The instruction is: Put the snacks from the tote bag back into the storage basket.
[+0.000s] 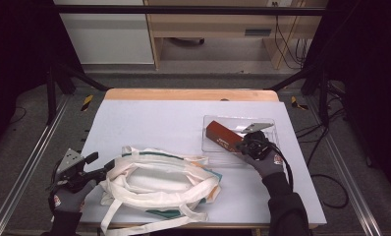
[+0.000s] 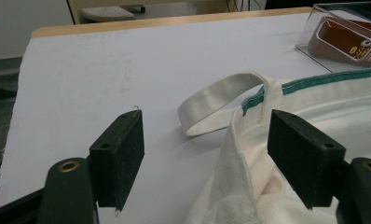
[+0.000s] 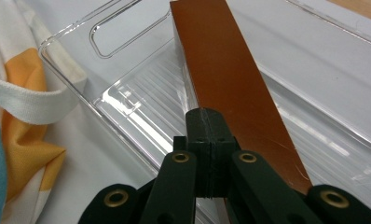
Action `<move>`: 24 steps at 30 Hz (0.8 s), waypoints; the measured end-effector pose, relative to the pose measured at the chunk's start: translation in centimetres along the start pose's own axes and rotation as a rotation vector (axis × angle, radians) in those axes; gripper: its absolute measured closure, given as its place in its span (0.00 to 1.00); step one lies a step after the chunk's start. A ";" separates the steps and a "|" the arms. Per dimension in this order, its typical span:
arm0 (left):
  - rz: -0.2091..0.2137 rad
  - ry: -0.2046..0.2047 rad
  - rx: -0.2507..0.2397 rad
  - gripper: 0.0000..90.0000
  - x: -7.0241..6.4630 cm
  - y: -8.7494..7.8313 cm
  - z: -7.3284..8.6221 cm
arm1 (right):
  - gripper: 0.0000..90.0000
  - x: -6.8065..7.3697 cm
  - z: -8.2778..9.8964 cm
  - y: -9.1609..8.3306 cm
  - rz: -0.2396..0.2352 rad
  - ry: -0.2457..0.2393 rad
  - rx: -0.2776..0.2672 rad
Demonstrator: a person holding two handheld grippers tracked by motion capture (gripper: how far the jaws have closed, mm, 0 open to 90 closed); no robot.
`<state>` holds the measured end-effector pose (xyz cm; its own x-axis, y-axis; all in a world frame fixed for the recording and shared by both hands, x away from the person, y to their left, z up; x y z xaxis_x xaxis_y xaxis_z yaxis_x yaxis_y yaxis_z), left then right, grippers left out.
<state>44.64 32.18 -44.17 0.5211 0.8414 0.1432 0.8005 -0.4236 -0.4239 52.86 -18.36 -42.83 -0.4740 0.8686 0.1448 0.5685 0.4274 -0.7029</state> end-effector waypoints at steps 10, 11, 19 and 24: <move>0.000 0.000 0.001 0.30 0.1 0.0 0.0 | 1.00 -0.5 0.2 0.2 0.031 0.009 0.029; 0.001 -0.001 0.000 0.30 0.0 0.0 0.0 | 1.00 -0.5 0.2 0.2 0.034 0.012 0.030; 0.001 -0.002 -0.001 0.30 0.0 -0.1 0.0 | 1.00 -1.2 0.4 -0.2 0.070 0.024 0.030; 0.001 0.000 0.001 0.30 0.0 -0.1 0.0 | 1.00 -1.6 0.5 -0.4 0.086 0.030 0.032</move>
<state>44.61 32.25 -44.16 0.5220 0.8409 0.1431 0.7996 -0.4240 -0.4252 53.04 -20.04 -43.16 -0.4031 0.9093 0.1034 0.5848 0.3428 -0.7352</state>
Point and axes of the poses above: each handheld gripper's, and its own axes: y roughly forward along the jaws, z roughly out of its underside, x roughly to its left, the point moved 2 cm from there along y, roughly forward along the jaws, and after that the axes turned 13 degrees about y, right-handed, at the moved point
